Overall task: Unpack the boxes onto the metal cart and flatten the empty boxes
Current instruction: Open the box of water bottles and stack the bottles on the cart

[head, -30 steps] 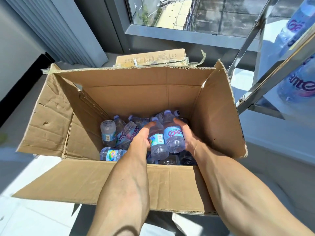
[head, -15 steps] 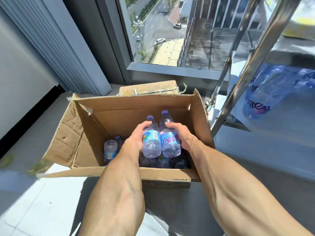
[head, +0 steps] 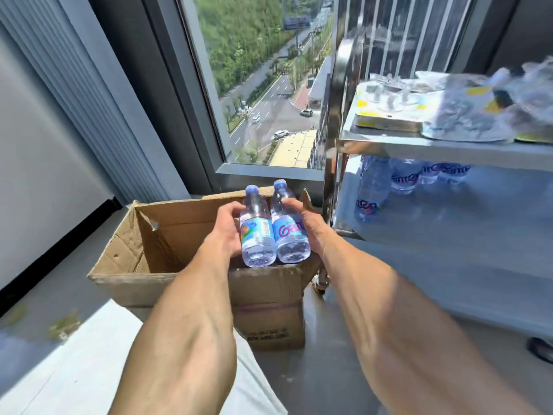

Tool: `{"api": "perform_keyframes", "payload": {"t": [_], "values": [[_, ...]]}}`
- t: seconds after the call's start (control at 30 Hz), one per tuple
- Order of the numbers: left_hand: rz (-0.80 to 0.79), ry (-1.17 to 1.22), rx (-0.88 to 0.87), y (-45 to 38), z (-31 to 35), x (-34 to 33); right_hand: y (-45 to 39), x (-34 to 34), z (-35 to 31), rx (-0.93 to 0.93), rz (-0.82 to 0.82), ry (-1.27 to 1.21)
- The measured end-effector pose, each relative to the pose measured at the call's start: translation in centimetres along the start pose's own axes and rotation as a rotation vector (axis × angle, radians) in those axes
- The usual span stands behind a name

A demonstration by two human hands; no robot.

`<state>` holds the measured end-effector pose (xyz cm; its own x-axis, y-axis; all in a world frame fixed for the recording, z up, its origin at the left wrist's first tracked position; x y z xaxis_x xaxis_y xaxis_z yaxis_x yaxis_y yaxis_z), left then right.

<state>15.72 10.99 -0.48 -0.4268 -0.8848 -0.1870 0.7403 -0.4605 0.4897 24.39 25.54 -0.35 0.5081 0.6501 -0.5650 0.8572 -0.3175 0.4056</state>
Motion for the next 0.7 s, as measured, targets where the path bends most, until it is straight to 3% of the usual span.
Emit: {"api": "perform_keyframes", "payload": {"t": [0.17, 0.3, 0.43, 0.53, 0.7], "values": [[-0.117, -0.124, -0.026, 4.2, -0.6, -6.2, 5.8, 4.8, -3.5, 0.181, 0.148, 0.045], [-0.208, -0.2, -0.056, 6.3, -2.3, -12.8, 8.9, 9.8, -6.9, 0.344, 0.17, 0.097], [-0.174, -0.28, -0.127, 7.3, -3.5, -19.4, 11.3, 15.3, -9.5, 0.393, 0.336, 0.289], [-0.068, -0.457, -0.237, 7.1, -4.3, -23.5, 12.9, 19.6, -11.0, 0.5, 0.504, 0.29], [-0.064, -0.703, -0.357, 5.8, -5.4, -30.3, 15.3, 25.2, -13.9, 0.606, 0.7, 0.333]]}}
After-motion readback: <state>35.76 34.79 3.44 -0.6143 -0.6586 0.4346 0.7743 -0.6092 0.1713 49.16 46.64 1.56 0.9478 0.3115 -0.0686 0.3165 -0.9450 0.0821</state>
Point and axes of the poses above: each hand's wrist, its own y-axis away from the middle knuckle, its own x-axis out of the back of the hand, z = x × y, the point moved 4 cm from there along -y, towards the middle knuckle, and after that the axes turned 14 degrees about -y, right-handed, at the moved point
